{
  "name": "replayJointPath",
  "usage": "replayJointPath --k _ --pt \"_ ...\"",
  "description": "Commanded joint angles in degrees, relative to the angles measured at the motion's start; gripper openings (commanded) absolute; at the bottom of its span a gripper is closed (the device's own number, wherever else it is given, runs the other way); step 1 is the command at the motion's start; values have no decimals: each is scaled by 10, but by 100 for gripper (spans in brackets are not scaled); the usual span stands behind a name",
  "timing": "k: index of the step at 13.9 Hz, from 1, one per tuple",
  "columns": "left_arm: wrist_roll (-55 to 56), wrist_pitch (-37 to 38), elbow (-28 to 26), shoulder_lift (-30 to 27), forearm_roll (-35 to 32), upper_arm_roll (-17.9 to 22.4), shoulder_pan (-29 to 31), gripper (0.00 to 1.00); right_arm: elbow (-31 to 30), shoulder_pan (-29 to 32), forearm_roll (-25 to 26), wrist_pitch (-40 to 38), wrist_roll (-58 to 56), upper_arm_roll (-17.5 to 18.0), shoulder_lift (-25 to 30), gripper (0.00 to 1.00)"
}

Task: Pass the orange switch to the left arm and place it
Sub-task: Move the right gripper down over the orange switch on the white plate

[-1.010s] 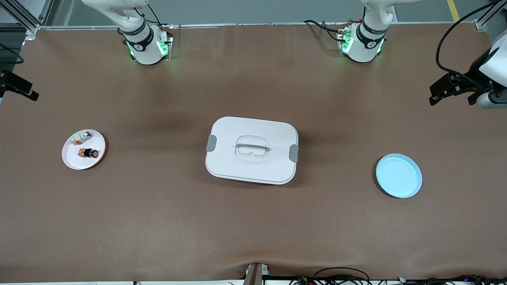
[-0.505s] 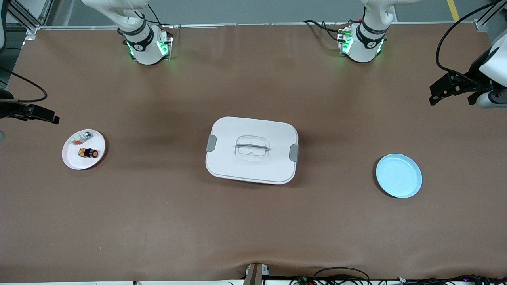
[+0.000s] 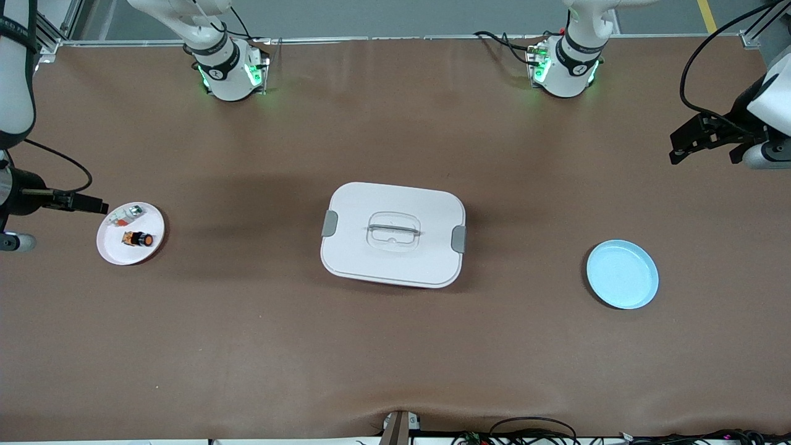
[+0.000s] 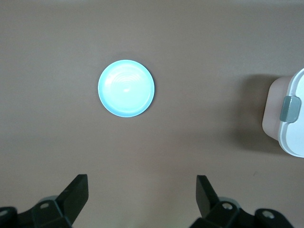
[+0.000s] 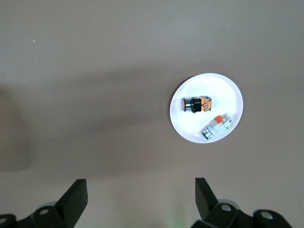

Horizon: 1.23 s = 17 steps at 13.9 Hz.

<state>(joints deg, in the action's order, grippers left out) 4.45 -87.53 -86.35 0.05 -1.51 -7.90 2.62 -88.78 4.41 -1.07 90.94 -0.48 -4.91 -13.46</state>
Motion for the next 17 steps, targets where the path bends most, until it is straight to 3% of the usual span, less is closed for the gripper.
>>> replayJointPath --k 1,8,17 --pt "-9 8 0 -4 -3 -1 0 100 12 18 0 16 3 5 -16 100" --pt "-9 14 1 -2 -3 -3 -1 100 -80 38 -3 142 1 6 -26 100" --pt "-7 18 2 -1 -2 -1 -1 100 -92 109 -17 220 -90 6 -111 100"
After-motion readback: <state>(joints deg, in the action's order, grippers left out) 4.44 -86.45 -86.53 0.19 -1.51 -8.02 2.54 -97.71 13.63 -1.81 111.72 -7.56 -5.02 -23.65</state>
